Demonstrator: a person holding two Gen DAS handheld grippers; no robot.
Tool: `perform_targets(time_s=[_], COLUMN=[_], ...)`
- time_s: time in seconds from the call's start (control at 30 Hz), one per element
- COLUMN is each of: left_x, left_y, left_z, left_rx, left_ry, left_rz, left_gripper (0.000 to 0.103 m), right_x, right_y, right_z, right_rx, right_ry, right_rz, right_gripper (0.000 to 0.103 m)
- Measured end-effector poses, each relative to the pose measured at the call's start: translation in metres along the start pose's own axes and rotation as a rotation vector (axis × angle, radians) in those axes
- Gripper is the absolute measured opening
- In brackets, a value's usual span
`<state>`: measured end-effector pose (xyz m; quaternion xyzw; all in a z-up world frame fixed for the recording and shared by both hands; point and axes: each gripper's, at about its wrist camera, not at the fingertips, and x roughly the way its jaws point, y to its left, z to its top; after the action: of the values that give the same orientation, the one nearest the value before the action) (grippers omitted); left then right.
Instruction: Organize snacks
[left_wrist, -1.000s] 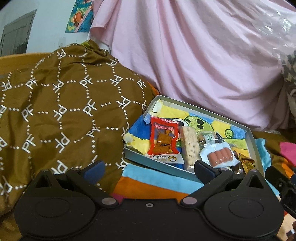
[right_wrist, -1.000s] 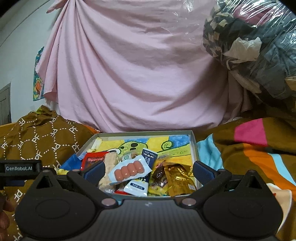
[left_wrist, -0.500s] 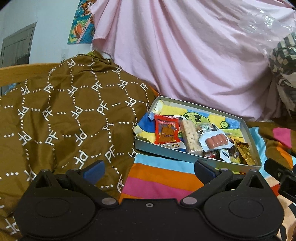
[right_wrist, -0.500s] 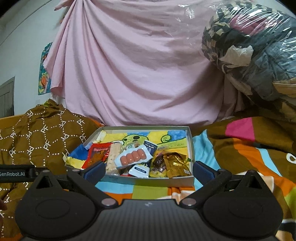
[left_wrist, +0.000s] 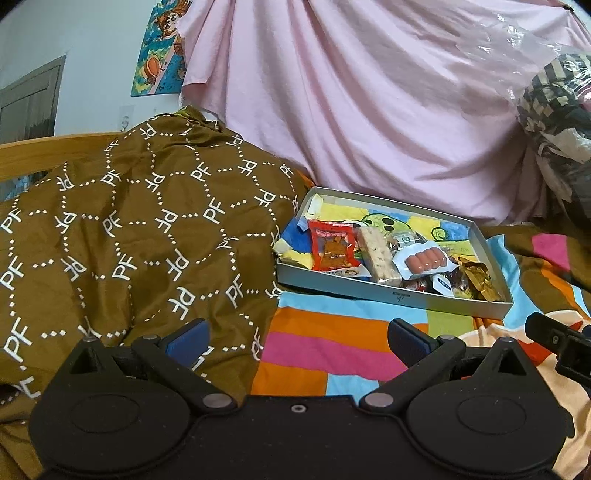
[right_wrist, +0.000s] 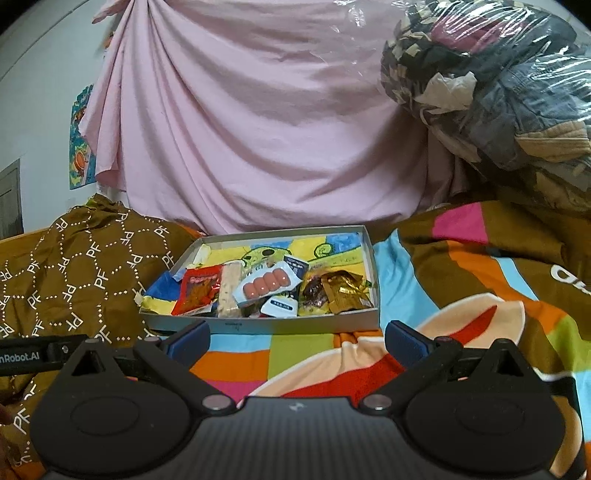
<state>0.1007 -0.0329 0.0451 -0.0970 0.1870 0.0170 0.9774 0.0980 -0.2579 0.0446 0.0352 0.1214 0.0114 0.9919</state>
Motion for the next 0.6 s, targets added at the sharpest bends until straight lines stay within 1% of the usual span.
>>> perform_targets(time_s=[0.33, 0.6], left_x=[-0.009, -0.012], left_y=[0.007, 0.008], left_z=[-0.009, -0.013], left_rx=[0.013, 0.022], left_ry=[0.008, 0.009], left_rz=[0.004, 0.005], left_gripper=[0.102, 0.102], right_x=[-0.015, -0.017], right_y=[0.011, 0.017], right_z=[-0.011, -0.016], right_rx=[-0.003, -0.014], right_ry=[0.026, 0.046], right_rz=[-0.002, 0.012], right_gripper=[0.103, 0.103])
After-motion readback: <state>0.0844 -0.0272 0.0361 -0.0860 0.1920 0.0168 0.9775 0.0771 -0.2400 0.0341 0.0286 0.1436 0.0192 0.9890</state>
